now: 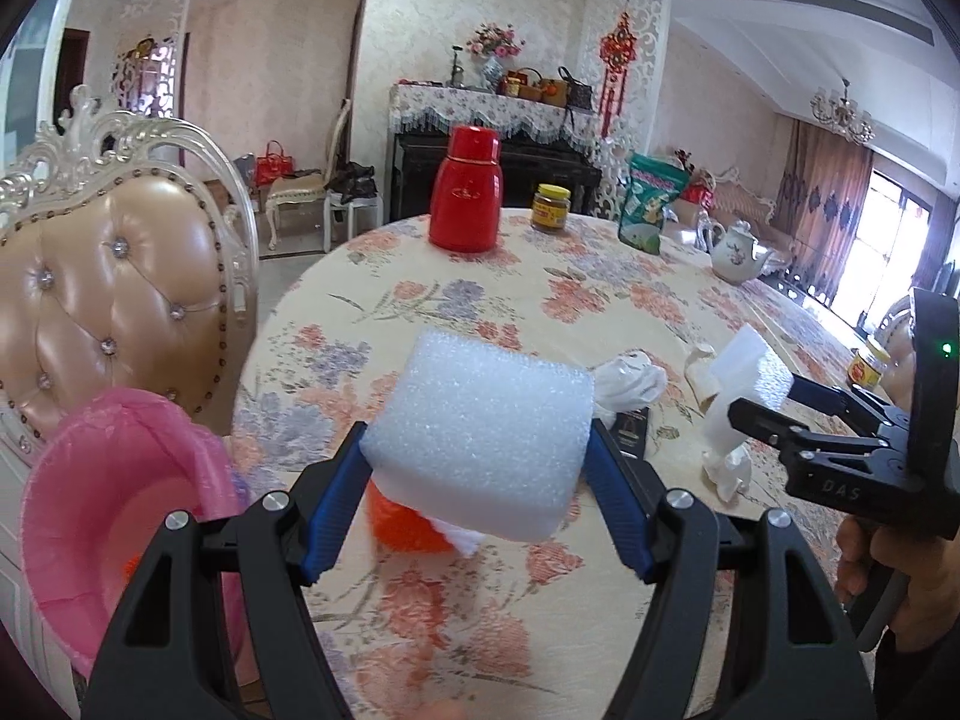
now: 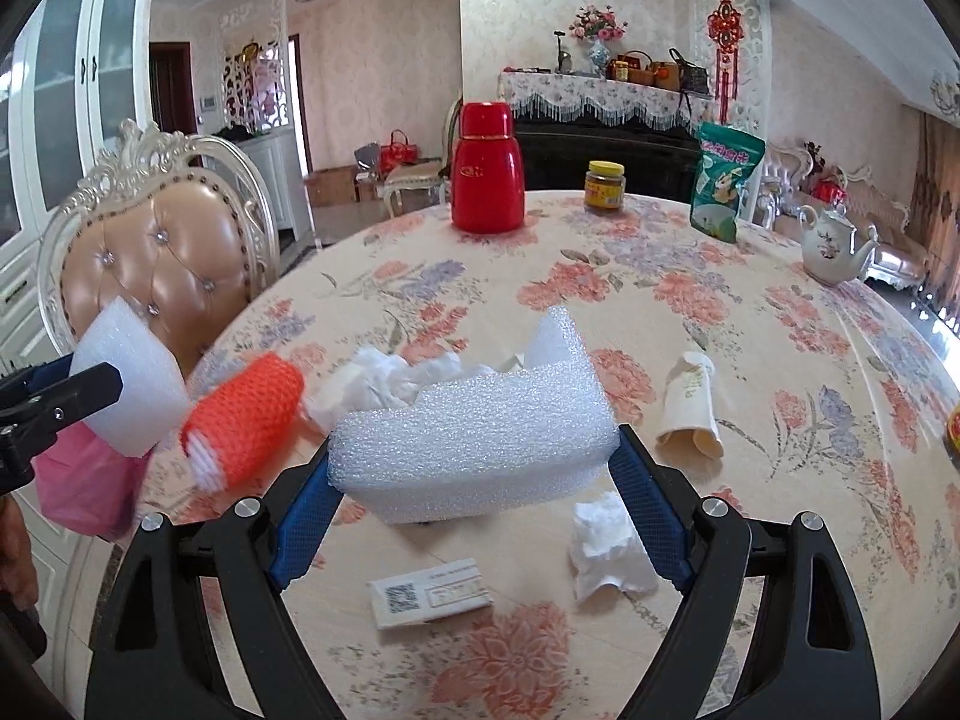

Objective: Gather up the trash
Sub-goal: 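Carry both white foam blocks over the pink trash bin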

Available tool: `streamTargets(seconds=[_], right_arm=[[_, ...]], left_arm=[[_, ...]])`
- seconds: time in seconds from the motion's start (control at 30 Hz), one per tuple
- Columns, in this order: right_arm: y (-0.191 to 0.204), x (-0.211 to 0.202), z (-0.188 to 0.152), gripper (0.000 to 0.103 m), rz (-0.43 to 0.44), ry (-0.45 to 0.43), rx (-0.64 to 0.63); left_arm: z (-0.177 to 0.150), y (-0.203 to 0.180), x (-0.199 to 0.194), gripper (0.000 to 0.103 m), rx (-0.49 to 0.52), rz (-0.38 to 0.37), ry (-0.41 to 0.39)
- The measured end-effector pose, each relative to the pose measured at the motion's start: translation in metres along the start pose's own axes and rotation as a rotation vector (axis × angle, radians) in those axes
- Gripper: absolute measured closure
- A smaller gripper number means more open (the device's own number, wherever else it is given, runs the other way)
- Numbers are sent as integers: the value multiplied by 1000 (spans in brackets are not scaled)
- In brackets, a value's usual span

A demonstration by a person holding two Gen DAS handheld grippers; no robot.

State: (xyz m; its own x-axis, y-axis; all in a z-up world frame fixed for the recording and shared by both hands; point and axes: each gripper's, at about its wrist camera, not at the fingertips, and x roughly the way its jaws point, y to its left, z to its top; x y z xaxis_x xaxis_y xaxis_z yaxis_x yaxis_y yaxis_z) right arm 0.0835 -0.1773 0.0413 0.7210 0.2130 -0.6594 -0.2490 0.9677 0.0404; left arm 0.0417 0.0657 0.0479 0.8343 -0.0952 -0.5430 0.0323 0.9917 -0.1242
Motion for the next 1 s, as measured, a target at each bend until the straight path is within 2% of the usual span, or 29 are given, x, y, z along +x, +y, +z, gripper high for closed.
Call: streamTargets(seconds=[0.5, 0.73, 1.0], right_arm=[[64, -2, 15, 22, 88, -24, -46], [109, 2, 23, 22, 147, -26, -91], [163, 6, 31, 22, 213, -28, -146]], left_arm=[[-2, 86, -50, 34, -100, 130, -73], [-7, 132, -72, 34, -149, 206, -93], [-15, 172, -91, 34, -186, 253, -103]])
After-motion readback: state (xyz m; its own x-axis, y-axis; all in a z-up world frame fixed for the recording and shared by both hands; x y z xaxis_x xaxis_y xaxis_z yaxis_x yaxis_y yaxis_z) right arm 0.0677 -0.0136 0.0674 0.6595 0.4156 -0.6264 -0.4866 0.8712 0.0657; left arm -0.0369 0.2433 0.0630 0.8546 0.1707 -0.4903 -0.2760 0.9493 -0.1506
